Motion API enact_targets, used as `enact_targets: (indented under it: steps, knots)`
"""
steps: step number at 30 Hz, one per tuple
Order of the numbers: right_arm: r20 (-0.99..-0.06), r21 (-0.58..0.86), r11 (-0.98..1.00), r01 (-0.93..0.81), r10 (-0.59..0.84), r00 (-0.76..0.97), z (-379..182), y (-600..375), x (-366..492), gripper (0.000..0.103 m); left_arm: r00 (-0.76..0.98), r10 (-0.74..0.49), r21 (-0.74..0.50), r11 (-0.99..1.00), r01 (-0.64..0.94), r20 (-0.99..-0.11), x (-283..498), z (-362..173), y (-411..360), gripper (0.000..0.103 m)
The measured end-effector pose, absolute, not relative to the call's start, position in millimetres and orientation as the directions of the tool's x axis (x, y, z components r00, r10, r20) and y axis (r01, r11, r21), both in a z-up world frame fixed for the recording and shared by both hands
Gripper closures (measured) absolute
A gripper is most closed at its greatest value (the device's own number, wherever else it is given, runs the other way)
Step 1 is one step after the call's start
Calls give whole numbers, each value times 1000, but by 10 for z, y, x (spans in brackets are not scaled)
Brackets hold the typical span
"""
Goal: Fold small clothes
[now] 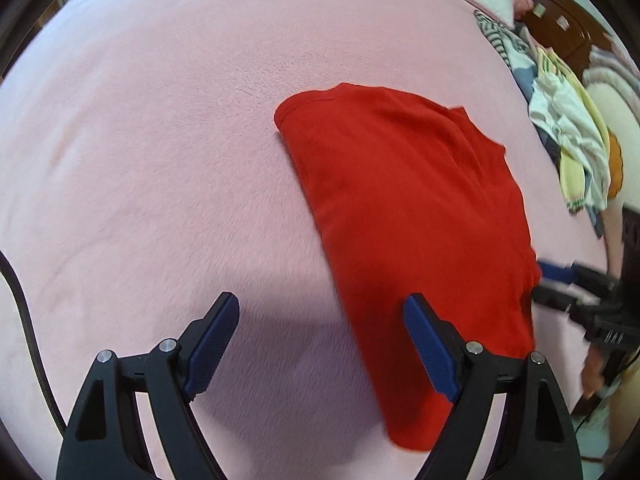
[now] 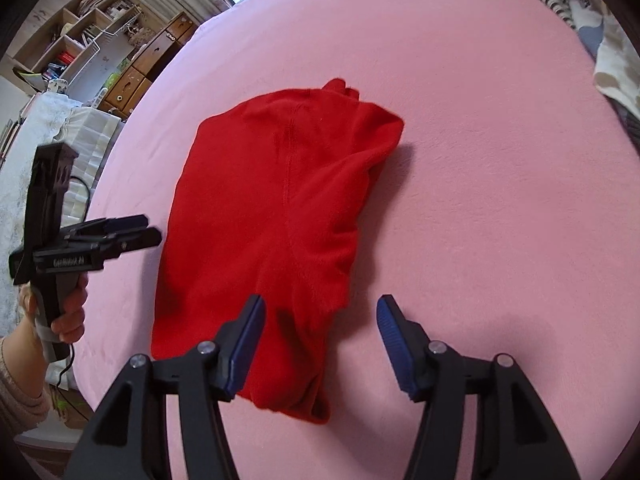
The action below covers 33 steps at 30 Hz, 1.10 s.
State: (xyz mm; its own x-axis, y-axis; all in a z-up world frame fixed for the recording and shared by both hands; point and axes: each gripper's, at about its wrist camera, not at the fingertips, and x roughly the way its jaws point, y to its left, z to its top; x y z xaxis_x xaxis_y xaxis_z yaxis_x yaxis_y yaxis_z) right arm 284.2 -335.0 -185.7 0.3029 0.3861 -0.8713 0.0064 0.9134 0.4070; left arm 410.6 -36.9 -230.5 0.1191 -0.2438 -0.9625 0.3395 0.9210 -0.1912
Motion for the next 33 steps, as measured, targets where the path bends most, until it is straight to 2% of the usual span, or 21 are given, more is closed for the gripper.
enact_targets:
  steps: [7,13,18,27,33]
  knots:
    - [-878,415,910,-2,401,262,-1985,-3251,2791,45,110,-273,-218,907,360,-956,4537,-2388,-581,20]
    - [-894,399,917,17,385,230,-1995,-3206,2623,45,115,-229,-156,882,446,-967,4836,-2430,-806,20]
    - [-890,410,911,37,391,236,-1967,-3168,2616,45,74,-222,-153,841,518,-972,4983,-2509,-959,20]
    - [-875,412,911,23,389,287,-1912,-3120,3074,45,-2,-283,-233,787,571,-959,4894,-2642,-998,20]
    - [-873,438,898,30,417,254,-2125,-3117,3289,45,-17,-322,-275,780,563,-947,5010,-2715,-1032,20]
